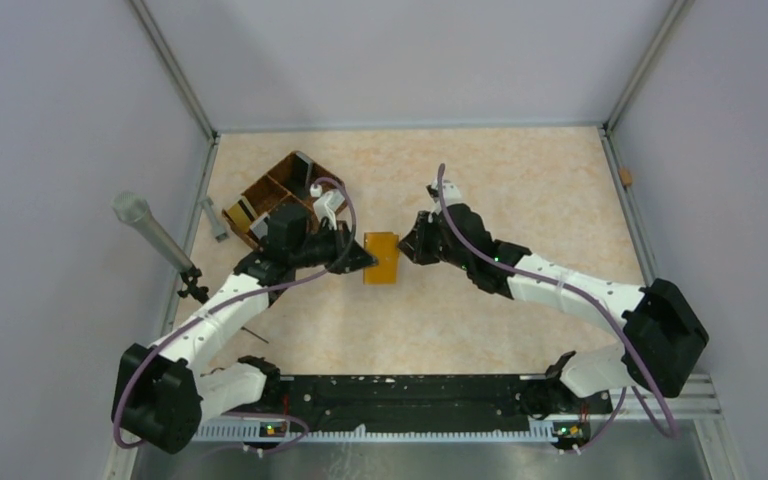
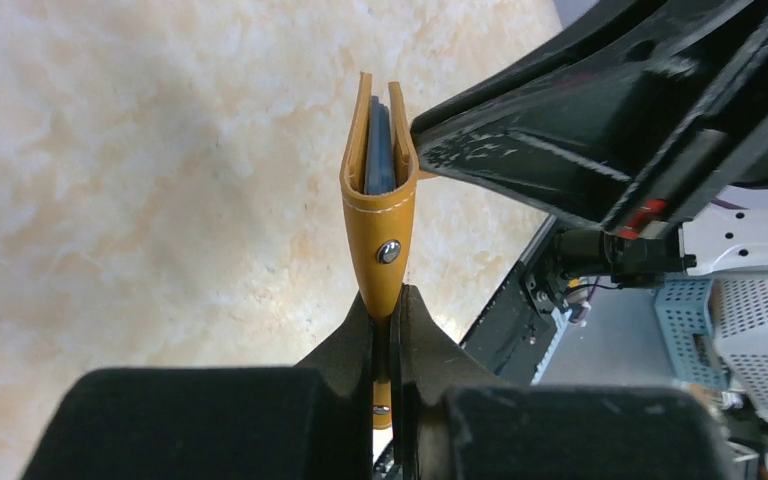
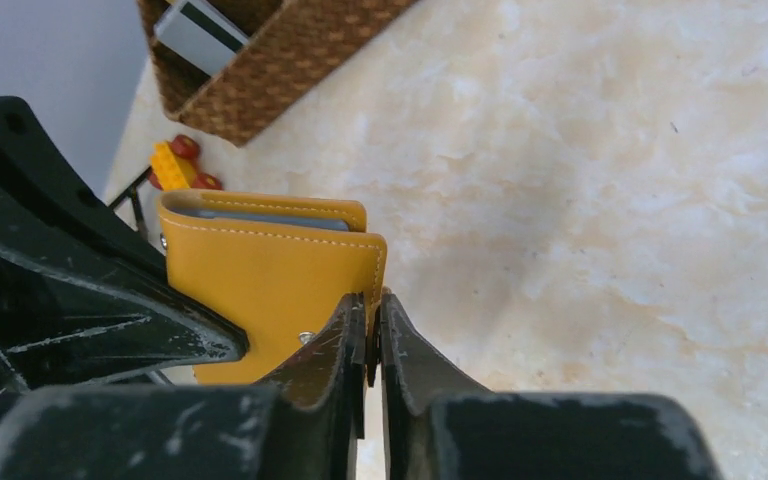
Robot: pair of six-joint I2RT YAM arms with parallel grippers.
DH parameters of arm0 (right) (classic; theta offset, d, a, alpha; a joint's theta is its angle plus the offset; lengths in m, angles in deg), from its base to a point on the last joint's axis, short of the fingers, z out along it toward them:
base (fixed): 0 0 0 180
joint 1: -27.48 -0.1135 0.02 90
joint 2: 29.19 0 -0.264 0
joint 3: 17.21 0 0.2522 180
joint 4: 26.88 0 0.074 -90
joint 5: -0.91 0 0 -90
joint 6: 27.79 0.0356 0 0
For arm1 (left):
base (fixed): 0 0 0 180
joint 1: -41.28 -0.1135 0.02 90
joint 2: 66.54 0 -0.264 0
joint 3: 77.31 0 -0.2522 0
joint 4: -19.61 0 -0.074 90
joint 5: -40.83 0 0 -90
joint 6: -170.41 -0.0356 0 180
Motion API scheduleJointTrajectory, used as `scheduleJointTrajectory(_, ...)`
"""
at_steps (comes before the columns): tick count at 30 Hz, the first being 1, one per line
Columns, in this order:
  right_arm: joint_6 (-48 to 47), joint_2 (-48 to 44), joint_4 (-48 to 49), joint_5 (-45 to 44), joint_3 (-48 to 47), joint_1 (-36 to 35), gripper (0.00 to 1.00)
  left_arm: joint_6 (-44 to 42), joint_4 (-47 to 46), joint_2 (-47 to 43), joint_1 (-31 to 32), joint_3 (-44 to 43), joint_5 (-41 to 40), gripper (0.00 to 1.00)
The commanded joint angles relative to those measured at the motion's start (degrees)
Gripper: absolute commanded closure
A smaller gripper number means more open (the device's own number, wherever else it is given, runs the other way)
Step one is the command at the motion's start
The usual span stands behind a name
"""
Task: Put the credit cards into the card holder
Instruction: Place the card holder at the center of the board.
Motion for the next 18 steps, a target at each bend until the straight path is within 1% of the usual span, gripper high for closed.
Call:
scheduleJointTrajectory(1,0.0,0.8,-1.0,-2.6,1.6,-0.4,1.00,6.6,-10.6,0.7,1.0,4.5,0.0,1.00)
scheduleJointTrajectory(4,0.1,0.8,-1.5,-2.0,3.5,-0.4,1.00,7.0,-12.1,1.9,1.1,6.4,-1.3,1.00)
scheduleJointTrajectory(5,0.1,0.8,-1.8,-1.6,3.9,-0.4,1.00,6.8,-12.2,2.5,1.1,6.8,-2.0,0.96)
scheduleJointTrajectory(6,0.1,0.8,-1.8,-0.9,4.3,-0.4,1.00,6.3,-12.0,3.4,1.1,7.2,-2.7,0.89)
scheduleJointTrajectory(7,0.0,0.7,-1.8,0.0,4.8,-0.4,1.00,5.8,-11.8,4.3,1.1,7.5,-3.4,0.78)
scheduleJointTrajectory(9,-0.3,0.6,-1.8,2.1,5.7,-0.4,1.00,4.7,-10.9,6.2,1.1,8.0,-5.9,0.53)
scheduleJointTrajectory(12,0.2,0.7,-2.5,5.1,7.4,-0.4,1.00,3.6,-10.6,8.9,1.1,9.1,-8.6,0.28)
scheduleJointTrajectory(14,1.3,1.4,-0.7,6.7,8.8,-0.4,1.00,3.4,-11.3,10.7,1.1,10.1,-9.7,0.18)
scheduleJointTrajectory(16,2.2,2.4,0.2,7.4,9.7,-0.4,1.00,3.9,-13.3,12.2,1.1,11.2,-8.5,0.14)
scheduleJointTrajectory(18,3.0,3.3,1.1,8.2,10.4,-0.4,1.00,5.3,-16.0,13.4,1.2,12.2,-5.9,0.12)
